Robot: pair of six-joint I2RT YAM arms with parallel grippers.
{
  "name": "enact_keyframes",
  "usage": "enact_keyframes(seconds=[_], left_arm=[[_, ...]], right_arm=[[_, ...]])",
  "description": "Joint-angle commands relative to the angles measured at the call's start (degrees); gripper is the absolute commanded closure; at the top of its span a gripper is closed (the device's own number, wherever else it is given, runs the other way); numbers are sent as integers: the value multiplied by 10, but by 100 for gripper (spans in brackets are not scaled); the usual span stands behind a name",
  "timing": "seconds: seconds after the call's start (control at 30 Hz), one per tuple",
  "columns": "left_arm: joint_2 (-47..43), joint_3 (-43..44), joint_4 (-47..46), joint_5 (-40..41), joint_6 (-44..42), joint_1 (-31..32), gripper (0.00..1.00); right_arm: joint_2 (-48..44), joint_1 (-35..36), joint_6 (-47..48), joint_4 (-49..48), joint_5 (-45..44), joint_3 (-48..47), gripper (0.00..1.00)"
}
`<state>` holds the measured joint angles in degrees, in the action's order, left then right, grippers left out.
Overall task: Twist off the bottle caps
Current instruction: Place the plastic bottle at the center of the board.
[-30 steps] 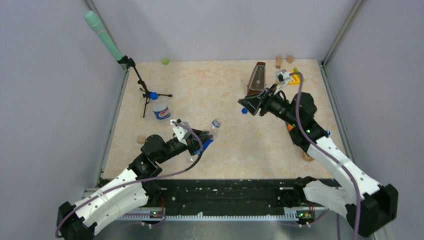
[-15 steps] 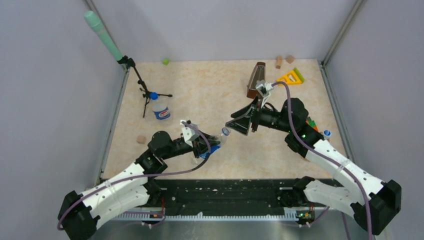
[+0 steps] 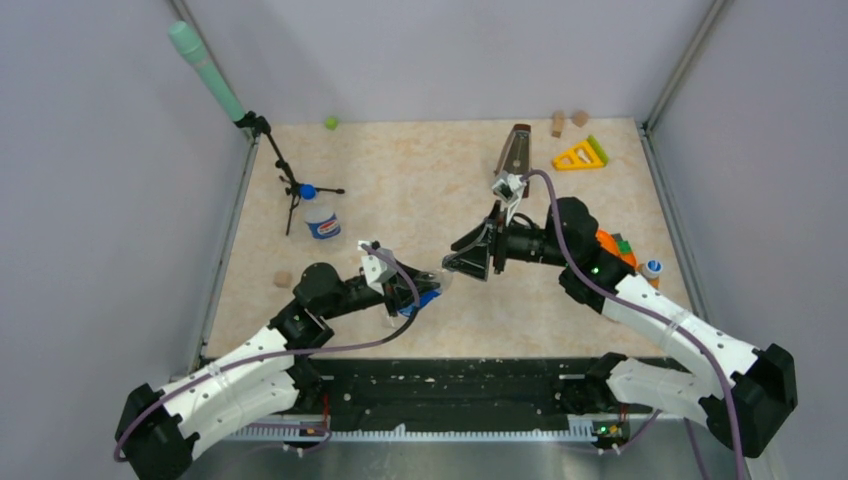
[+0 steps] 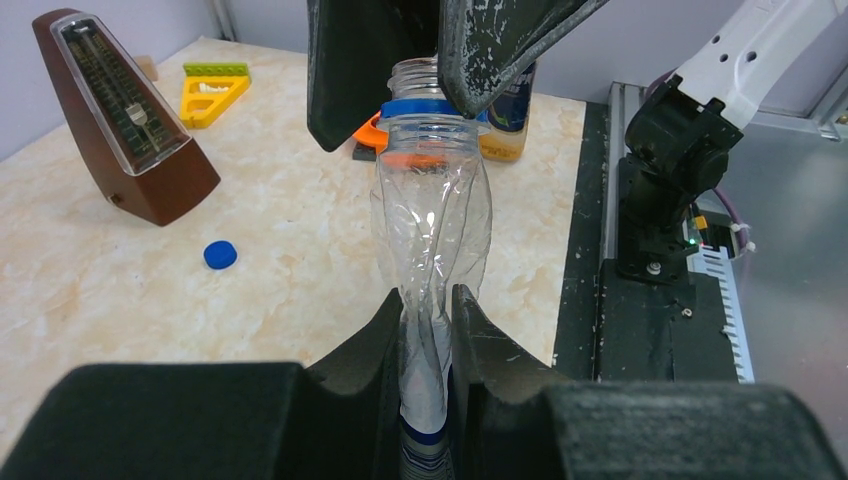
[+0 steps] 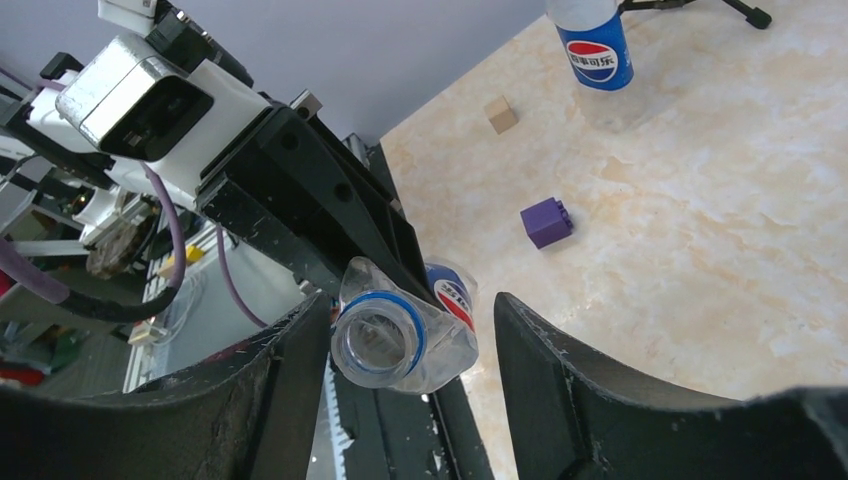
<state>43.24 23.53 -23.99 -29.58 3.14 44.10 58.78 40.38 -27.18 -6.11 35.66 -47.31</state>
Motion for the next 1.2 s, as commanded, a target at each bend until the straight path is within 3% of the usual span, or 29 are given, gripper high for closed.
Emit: enact_keyframes(seconds=[0.0,0.2,0.33,0.5,0.6,0.7,0.8,0.9,1.03,1.07,1.17], left_arm=[[-9,16,-33,0,5,2,100],[-12,15,-31,7,2,2,100],[-12,14,-32,10,4,2,100],[-11,14,-31,14,4,2,100],[-11,18,-27,11,3,2,100],[-12,18,-32,11,10,2,100],[-12,18,-30,14,11,2,98],[-12,18,-30,26,16,2,82],[-8,19,-32,38,25,2,59],[-5,19,-32,40,25,2,39],[1,22,-28,54,29,2,20]], right_arm=[[2,6,16,-9,16,-14,42],[2,6,18,-14,32,-14,57],[7,7,22,-12,49,-16,45],[7,8,29,-16,55,-12,48],[-1,8,32,-19,34,-8,58],[-12,10,31,-41,33,0,77],[-17,11,29,-49,29,7,85],[-14,11,32,-39,27,5,96],[-9,11,36,-33,23,5,100],[-9,12,36,-33,18,6,100],[-7,12,40,-24,-3,5,100]])
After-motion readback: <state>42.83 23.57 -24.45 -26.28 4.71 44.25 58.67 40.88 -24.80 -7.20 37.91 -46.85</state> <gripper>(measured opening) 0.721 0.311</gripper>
